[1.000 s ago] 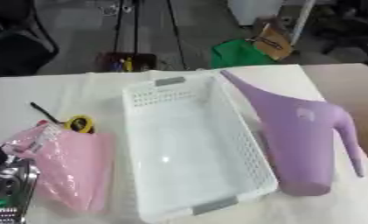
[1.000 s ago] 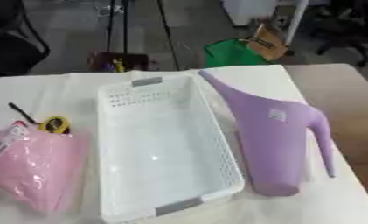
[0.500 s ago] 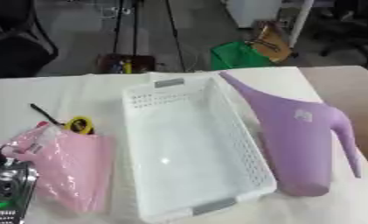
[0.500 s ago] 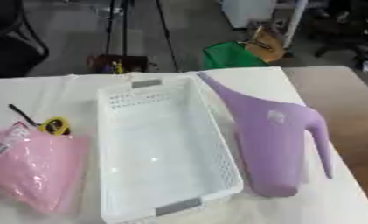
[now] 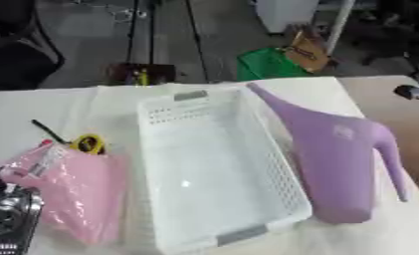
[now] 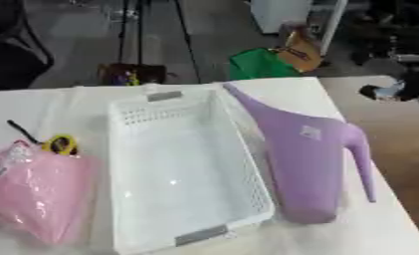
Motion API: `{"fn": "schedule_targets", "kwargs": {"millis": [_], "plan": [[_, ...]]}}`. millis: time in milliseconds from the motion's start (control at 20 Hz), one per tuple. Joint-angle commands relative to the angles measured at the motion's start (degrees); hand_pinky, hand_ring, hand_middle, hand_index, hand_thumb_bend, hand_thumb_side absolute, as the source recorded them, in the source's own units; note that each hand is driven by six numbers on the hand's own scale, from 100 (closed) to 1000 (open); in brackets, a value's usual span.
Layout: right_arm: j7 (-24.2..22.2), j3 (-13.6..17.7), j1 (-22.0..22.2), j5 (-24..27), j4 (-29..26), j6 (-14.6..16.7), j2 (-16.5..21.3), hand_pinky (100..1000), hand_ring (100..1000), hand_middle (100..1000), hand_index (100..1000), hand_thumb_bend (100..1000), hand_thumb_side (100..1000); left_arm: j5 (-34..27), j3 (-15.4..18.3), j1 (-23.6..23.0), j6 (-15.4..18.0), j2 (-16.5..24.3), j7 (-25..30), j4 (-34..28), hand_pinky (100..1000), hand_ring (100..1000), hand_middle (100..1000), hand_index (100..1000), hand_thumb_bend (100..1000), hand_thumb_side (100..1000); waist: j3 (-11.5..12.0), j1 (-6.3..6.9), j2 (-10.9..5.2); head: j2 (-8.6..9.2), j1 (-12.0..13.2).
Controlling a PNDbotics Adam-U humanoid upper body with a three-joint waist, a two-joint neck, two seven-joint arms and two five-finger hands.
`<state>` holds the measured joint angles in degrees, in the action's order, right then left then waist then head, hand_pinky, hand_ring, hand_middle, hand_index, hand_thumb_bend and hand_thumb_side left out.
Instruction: Pick up objects on the table and place them in the box.
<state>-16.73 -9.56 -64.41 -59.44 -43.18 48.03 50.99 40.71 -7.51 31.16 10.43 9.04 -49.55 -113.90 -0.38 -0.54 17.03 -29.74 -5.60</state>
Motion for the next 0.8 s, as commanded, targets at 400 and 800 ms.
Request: {"fn": "schedule_targets", "kwargs": {"millis": [400,800], "plan": [[-15.34,0.71,-7.21,1.78,6.72,3.94,-6.77,935,1000,997,1000,466,735,-0.68,-0.25,0.31,0.04,-0.36,0.43,-0.69,706,660,729,766,100,987,0.31,-0.05,-1.4,-0.04,-0.86],[-30.98,1.9,-8.19,8.52,8.38,3.94,-8.17,929,972,941,1000,332,595,-0.91,-0.45,0.29,0.12,-0.56,0.67,-0.69,706,659,729,765,100,987,0.71,-0.16,-1.28,0.24,-0.94]]}}
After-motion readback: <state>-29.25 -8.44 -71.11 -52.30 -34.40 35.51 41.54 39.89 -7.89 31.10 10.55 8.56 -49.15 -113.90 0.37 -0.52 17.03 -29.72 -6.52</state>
